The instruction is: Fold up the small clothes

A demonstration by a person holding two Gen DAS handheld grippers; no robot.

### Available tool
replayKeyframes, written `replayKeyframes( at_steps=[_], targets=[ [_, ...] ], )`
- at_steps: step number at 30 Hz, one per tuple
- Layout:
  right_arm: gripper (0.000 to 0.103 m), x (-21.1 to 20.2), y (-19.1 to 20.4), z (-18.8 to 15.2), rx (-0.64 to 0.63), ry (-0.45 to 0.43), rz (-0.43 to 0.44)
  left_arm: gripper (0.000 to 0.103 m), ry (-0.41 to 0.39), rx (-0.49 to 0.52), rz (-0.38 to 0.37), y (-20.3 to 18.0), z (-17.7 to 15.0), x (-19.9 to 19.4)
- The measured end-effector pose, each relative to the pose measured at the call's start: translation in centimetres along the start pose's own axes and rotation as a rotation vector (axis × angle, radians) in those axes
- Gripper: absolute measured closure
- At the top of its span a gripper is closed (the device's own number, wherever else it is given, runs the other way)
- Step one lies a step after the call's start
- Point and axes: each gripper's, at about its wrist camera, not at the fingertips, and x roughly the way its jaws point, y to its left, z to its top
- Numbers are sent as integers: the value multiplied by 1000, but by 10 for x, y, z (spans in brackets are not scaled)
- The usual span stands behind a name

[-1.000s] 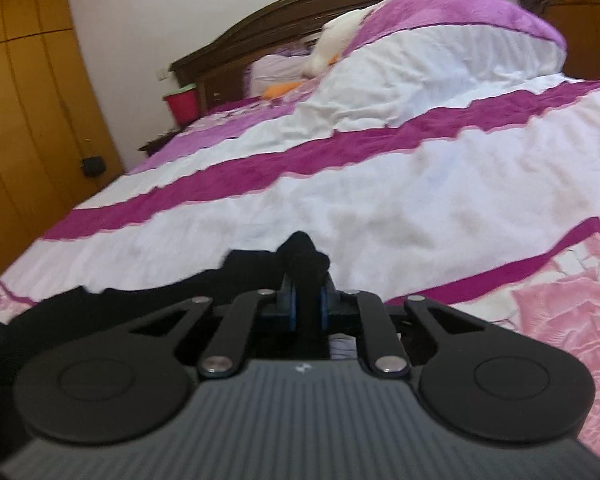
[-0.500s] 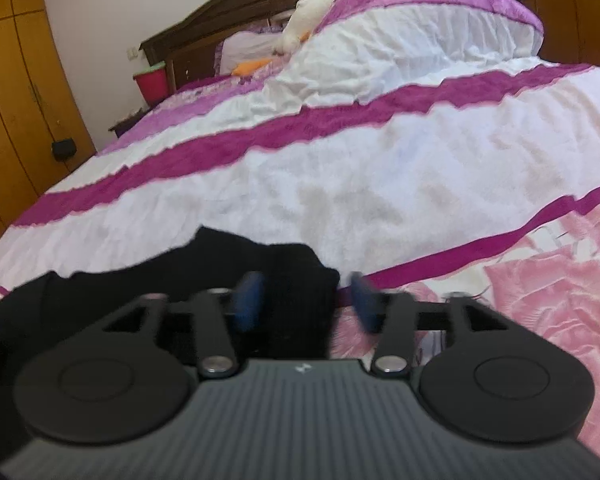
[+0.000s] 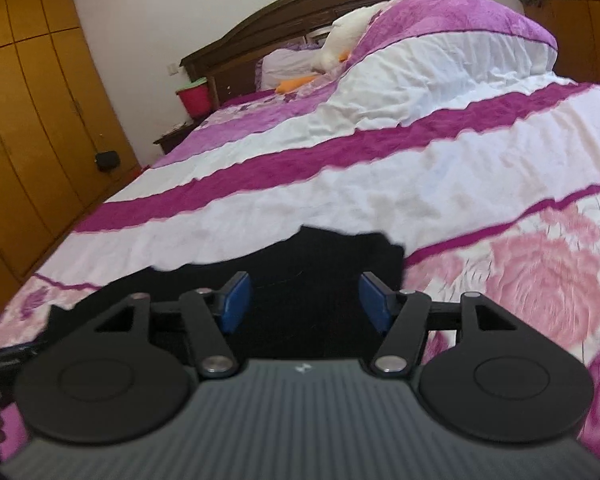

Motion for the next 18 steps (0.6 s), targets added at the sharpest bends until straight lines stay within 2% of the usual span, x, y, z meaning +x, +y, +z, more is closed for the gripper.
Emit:
replayKeyframes(
  at_steps=[5,10,18],
  targets=[
    [41,-12,21,-32,59,90,35,34,1,-60,12,27,-14,-25],
    [41,-28,50,-61,36,117,57,34,-8,-58,77,50,-25,-42],
    [41,-47,80,-89,31,137,76,34,-20,-93,124,85,-43,-64]
  ],
)
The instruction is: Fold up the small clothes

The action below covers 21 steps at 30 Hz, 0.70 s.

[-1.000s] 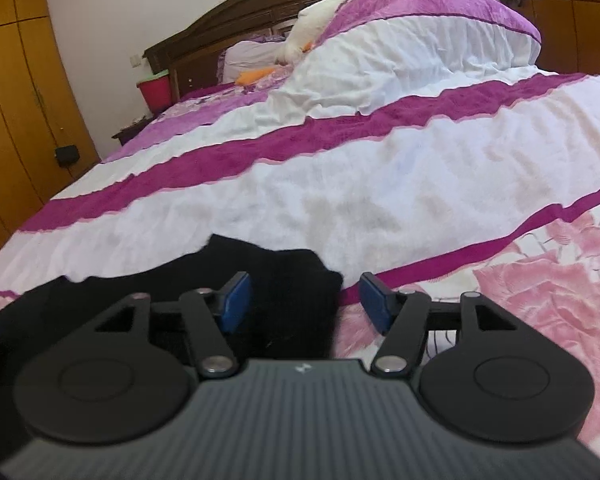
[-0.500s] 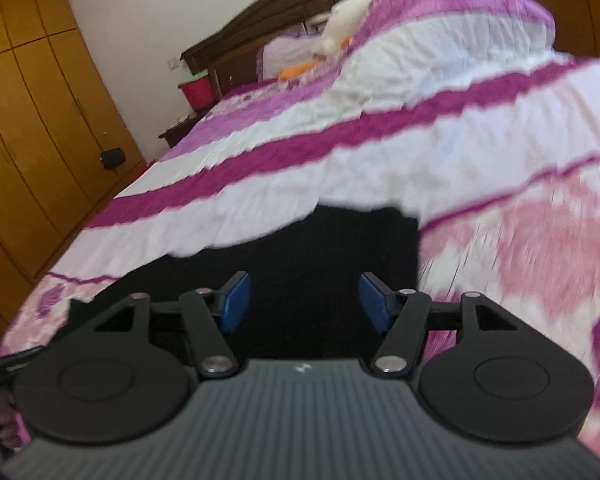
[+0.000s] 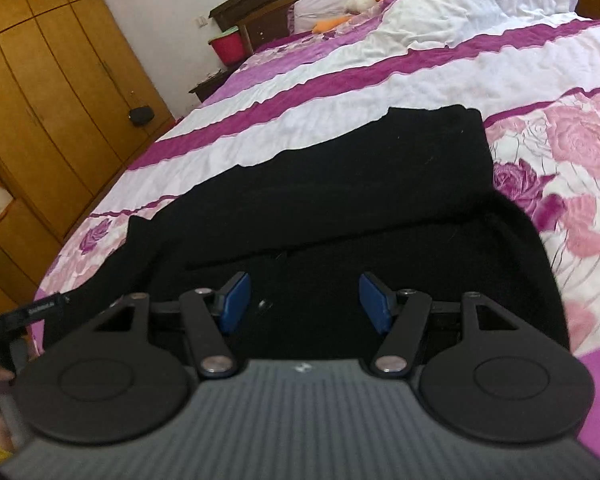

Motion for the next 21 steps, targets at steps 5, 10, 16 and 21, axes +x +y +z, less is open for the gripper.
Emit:
replayKeyframes(
  at_steps=[5,10,16,21],
  targets=[
    [41,-3,7,-15,27,-5,-16,34,13,-35,26,18,-14,-2],
    [41,-7,9,-31,52,2,-6,34,14,-63,24,30,-30,1],
    [41,2,10,-43,-2,18,-78,30,-8,-55,35,32,-38,14],
    [41,12,3,-48,7,34,-102,26,-25,52,59,19,-40,25]
  ],
)
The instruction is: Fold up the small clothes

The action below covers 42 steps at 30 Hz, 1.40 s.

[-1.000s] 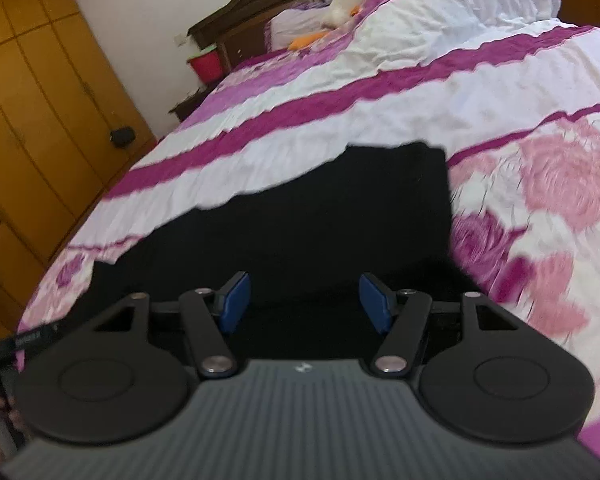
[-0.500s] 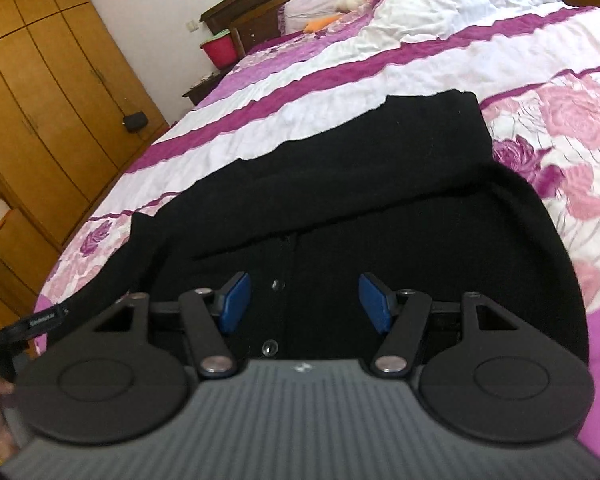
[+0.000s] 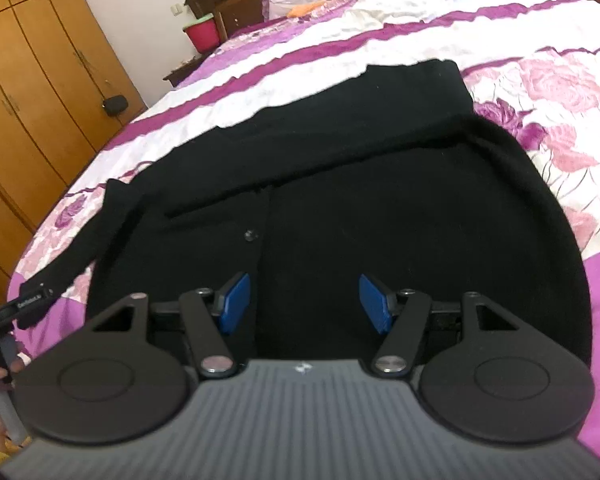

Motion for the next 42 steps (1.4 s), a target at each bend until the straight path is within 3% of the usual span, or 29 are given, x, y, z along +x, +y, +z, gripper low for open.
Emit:
replayKeyframes(
  at_steps=[3,6,10,16,22,23,27,28,37,42],
  targets=[
    [41,5,-2,-3,-1,9,-8,26,-2,-24,39,-3,-5,7],
    [41,7,-3,-6,-11,8,-9,25,-23,-36,142,-6,-9,11],
    [41,7,-1,-8,-36,5,-16,25,-19,121,267,-9,-11,24],
    [41,8,-2,-7,-14,1,-15,25,-58,269,315,-5,-10,43],
    [41,5,-2,-8,-14,-3,-14,25,-72,194,325,11,-5,65],
    [41,5,-2,-8,-13,-4,-13,27,-76,183,321,13,-4,66],
    [41,4,-4,-7,-7,-6,-7,81,-74,175,339,18,-3,71],
    [41,3,-5,-7,-4,-7,-5,85,-78,163,338,20,-1,70],
    [41,-3,-8,-4,24,-23,17,89,-203,-59,360,44,29,23],
    [40,-8,-10,-6,26,-31,35,89,-254,-46,333,31,42,0]
  ],
)
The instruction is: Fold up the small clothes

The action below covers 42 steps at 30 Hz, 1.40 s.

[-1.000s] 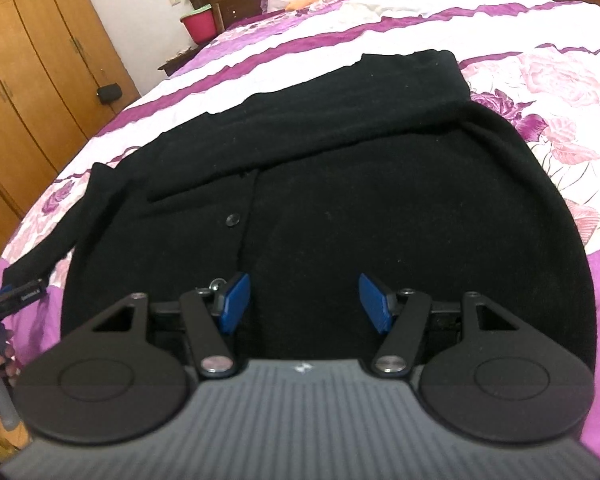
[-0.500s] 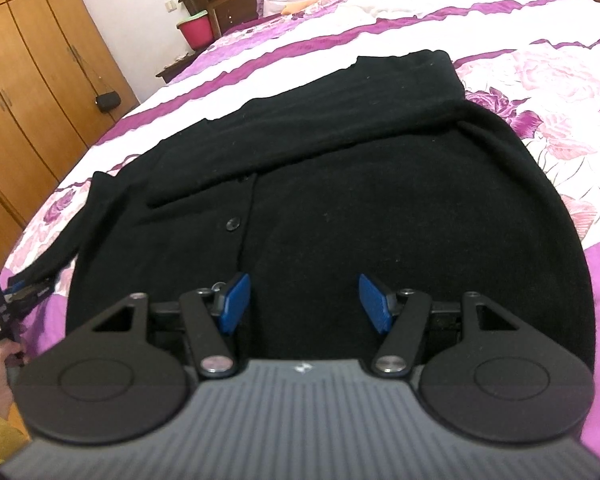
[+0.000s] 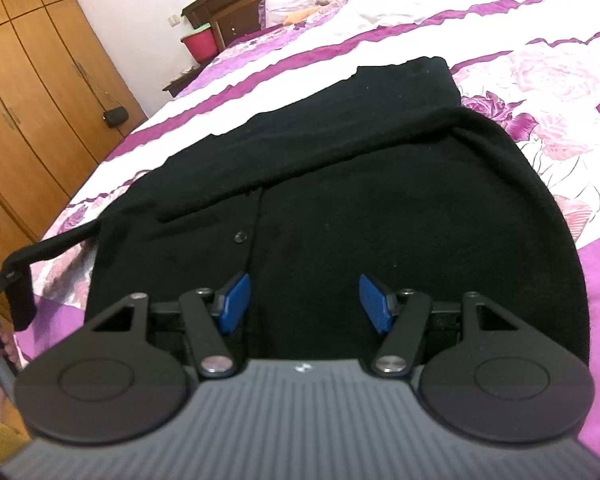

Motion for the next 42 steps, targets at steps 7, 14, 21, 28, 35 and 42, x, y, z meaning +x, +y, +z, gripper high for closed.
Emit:
replayKeyframes(
  at_steps=[7,14,21,28,35,42],
  targets=[
    [41,-4,-5,1,16,-9,13,89,-76,-82,-199,-22,45,-35],
    [41,-8,-9,1,20,-20,23,89,-96,-147,-462,-77,84,-69],
    [41,-13,-15,3,27,-37,14,89,3,-90,-700,-168,82,-84],
    [41,-8,-24,2,30,-35,-6,87,158,31,-819,-226,44,-73],
    [41,1,-31,-1,51,-22,-7,43,260,5,-923,-217,10,-57],
    [40,2,-30,-3,47,-23,-9,28,216,25,-928,-191,-1,-87]
  ],
)
